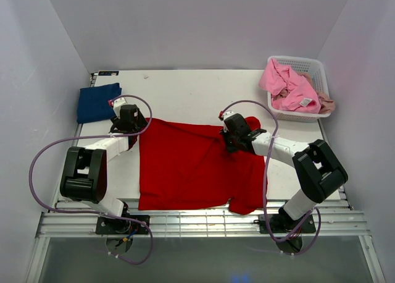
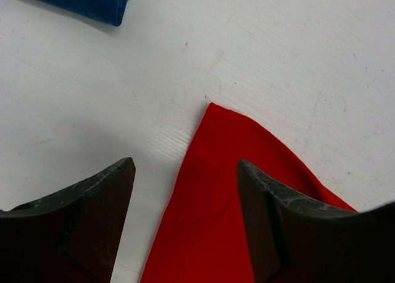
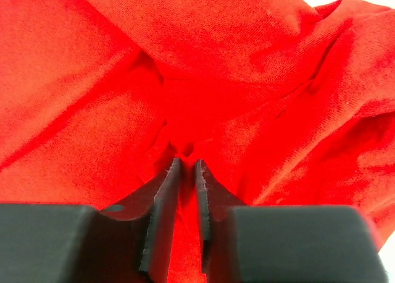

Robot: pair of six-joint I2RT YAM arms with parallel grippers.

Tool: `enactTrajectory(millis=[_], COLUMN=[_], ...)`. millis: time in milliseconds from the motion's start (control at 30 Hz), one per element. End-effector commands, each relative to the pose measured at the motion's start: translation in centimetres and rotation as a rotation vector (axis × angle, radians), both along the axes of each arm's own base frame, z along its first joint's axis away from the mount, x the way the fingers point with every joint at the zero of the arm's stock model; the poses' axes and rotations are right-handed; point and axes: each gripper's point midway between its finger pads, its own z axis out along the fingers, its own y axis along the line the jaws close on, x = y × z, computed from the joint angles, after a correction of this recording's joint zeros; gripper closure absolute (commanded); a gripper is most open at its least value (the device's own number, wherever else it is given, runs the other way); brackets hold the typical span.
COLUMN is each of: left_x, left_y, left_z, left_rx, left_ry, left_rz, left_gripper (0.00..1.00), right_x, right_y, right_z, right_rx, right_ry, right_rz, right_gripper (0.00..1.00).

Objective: Fold and stack the t-shirts
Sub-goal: Flatten out the tshirt

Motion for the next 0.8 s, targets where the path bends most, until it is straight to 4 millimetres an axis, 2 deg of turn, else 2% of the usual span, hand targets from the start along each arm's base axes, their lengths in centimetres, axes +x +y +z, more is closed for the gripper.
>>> enactTrajectory(millis=[0, 100, 233, 333, 467, 567, 767], left_x=[0.0, 0.0, 0.1, 0.4, 1.3, 2.1, 4.1], left_y=[-0.1, 0.0, 0.1, 0.4, 0.0, -0.1, -0.8], left_z=[1.4, 1.5, 1.3, 1.0, 1.0, 0.0, -2.0], left_rx=[-0.013, -0.012, -0.004, 0.016, 0.008, 0.011, -0.007], left_ry=[-0.035, -0.037, -0.033, -0.017, -0.03, -0.002, 0.028], left_rz=[-0.003, -0.002, 0.002, 0.015, -0.001, -0.001, -0.028], left_gripper=[0.23, 0.23, 0.23, 0.23, 0.23, 0.23, 0.24], right_x=[0.1, 0.0, 0.0, 0.6, 1.7, 2.0, 2.4], right_y=[-0.1, -0.1, -0.6, -1.3, -2.6, -3.3, -4.5], right_z=[0.9, 0.9, 1.2, 2.9, 6.4, 7.8, 9.1], right_rx=[0.006, 0.008, 0.003, -0.002, 0.004, 0.009, 0.026], right_ry=[-0.021, -0.022, -0.036, -0.088, -0.149, -0.175, -0.208], right_rz=[-0.014, -0.013, -0.027, -0.066, -0.106, -0.12, -0.154], right_gripper=[0.82, 0.92, 0.92, 0.92, 0.92, 0.92, 0.92])
